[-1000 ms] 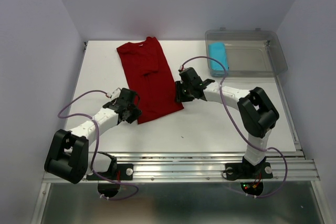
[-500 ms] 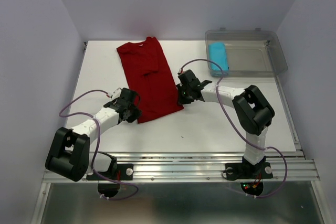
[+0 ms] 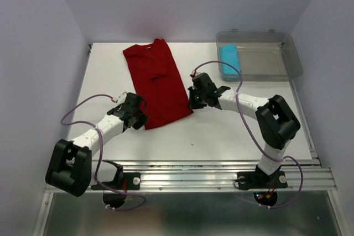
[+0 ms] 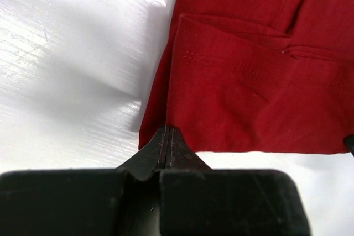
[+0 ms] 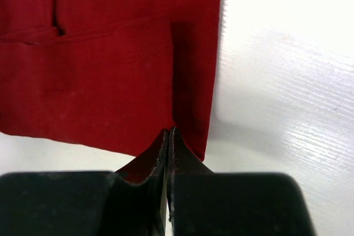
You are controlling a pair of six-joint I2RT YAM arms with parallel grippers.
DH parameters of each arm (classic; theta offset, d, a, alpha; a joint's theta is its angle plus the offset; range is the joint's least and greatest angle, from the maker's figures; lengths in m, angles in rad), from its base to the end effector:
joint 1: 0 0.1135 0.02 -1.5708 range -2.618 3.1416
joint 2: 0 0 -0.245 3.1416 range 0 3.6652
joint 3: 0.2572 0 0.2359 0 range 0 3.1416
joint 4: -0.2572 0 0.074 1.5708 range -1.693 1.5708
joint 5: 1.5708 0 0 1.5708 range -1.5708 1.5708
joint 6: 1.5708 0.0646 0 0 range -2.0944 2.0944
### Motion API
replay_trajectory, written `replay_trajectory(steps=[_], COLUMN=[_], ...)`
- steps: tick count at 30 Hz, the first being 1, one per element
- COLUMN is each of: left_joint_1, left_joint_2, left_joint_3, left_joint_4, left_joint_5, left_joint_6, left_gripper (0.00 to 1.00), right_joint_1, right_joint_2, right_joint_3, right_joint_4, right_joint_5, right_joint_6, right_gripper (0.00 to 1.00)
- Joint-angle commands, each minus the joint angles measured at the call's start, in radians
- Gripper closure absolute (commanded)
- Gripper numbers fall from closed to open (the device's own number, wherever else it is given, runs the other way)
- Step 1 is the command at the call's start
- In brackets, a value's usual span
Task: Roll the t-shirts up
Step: Roll the T-shirt to the center of the board.
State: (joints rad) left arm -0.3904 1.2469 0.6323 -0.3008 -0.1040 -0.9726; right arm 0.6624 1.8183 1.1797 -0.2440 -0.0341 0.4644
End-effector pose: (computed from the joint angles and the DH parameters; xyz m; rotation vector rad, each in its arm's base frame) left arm 0.2312 -0.0879 0.1536 -0.7703 2.4148 -0.4403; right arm 0.3038 0.2397 0.1562 -0.2652 2.5142 0.5203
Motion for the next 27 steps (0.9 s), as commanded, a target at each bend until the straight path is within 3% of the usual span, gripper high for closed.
replay_trajectory(steps=[1, 17, 27], left_joint_1=[0.005, 0.004, 0.005], left_joint_2=[-0.058, -0.152, -0.191], left_joint_3=[0.018, -0.092, -0.129], left_joint_4=[-0.027, -0.011, -0.009], left_joint_5=[0.012, 0.095, 0.136], left_joint_6=[0.022, 0.012, 0.011], left_gripper=[1.00, 1.00, 1.00], right_joint_1=[0.005, 0.005, 0.005], right_joint_2=[-0.088, -0.235, -0.252], right_joint_3=[-0.035, -0.236, -0.258], right_joint_4=[0.068, 0.150, 0.160], right_joint_5=[0.003, 0.030, 0.028], right_joint_6=[0.006, 0.023, 0.037], right_gripper=[0.99, 0.99, 0.99])
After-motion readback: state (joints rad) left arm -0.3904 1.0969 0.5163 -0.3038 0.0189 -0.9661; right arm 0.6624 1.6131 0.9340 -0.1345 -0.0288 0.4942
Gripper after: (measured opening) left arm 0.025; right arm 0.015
